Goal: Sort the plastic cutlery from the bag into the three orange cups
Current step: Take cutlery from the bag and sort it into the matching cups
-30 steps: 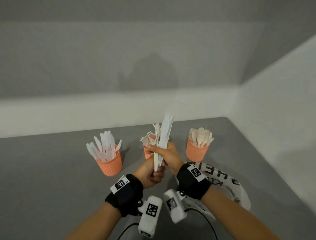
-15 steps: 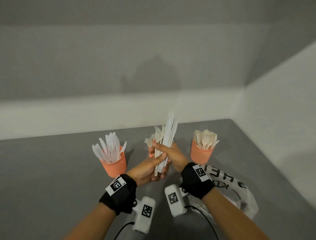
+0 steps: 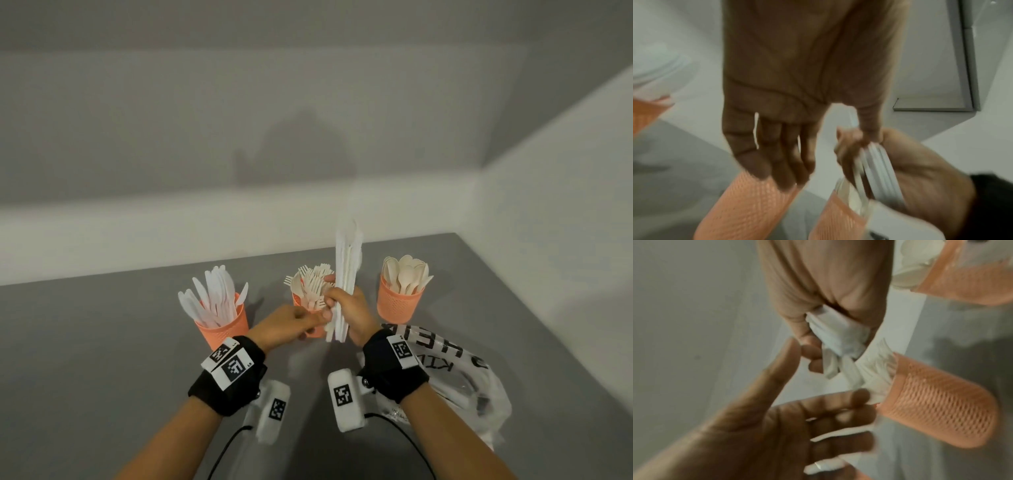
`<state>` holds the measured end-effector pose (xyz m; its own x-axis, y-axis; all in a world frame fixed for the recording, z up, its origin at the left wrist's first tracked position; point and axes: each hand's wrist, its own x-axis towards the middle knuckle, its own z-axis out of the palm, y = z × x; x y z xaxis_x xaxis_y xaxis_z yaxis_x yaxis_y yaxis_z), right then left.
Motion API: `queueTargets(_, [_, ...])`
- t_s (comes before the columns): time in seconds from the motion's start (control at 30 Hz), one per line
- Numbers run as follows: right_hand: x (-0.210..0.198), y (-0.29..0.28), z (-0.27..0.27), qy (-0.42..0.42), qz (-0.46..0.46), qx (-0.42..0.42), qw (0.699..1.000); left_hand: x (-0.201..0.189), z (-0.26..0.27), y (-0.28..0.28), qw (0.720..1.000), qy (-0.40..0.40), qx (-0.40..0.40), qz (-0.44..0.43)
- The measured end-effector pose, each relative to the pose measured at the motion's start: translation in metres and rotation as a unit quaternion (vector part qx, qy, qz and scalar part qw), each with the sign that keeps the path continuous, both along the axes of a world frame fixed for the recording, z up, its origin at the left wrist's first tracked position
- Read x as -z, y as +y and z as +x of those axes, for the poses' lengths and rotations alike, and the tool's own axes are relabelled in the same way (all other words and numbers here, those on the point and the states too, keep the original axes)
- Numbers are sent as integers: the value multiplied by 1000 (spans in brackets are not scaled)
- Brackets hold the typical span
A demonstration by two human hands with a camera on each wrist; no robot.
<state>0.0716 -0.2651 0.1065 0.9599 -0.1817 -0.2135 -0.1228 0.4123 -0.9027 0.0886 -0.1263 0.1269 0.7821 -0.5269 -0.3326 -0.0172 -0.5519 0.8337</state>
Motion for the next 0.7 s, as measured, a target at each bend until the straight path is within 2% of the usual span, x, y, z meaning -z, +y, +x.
queueTargets(0.1, [7,-1,-5,-1,-72,-24,997,-3,13,-1,982,-45,-124,-137])
queueTargets(0.17, [8,1,-9,1,-76,-56,996,-8,16,-7,967,-68,-164,-182])
queueTargets(0.3, [5,7,-17,4,-50,-105,993,-8,13,-24,954,-84,-195,-212])
queueTargets(0.43, [1,8,-20,-3,-121,-116,986,0,12,-30,942,-58,-244,-224])
queueTargets(0.53, [1,7,-21,0,-159,-118,980,4,12,-31,937,-52,-252,-237])
queueTargets(0.7, [4,9,-23,5,-116,-113,987,5,13,-27,938,-43,-253,-232])
